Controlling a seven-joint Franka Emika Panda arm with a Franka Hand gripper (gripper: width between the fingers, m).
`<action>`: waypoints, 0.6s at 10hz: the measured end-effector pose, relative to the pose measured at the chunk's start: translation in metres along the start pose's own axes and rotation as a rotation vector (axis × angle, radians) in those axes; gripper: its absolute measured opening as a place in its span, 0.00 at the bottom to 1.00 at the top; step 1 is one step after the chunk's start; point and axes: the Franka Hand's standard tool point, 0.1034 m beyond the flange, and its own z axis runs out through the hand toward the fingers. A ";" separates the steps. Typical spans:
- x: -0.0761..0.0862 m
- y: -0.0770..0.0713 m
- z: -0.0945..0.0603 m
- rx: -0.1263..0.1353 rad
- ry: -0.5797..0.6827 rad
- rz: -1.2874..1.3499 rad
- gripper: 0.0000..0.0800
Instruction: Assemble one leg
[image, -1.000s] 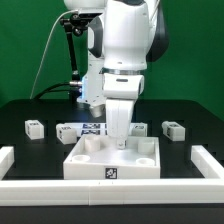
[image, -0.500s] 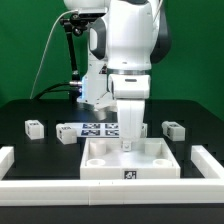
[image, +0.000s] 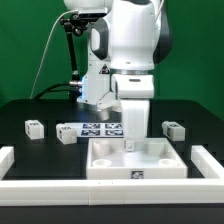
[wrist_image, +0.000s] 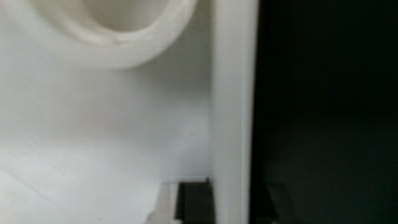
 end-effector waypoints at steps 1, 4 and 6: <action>0.008 0.002 0.000 -0.004 0.001 -0.019 0.06; 0.018 0.012 0.000 -0.005 -0.003 -0.020 0.06; 0.020 0.021 0.000 -0.004 -0.008 -0.003 0.06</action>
Offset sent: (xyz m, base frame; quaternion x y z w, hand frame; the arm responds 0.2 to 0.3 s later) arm 0.0212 0.0192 -0.0127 0.0061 -0.0001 0.0013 1.0000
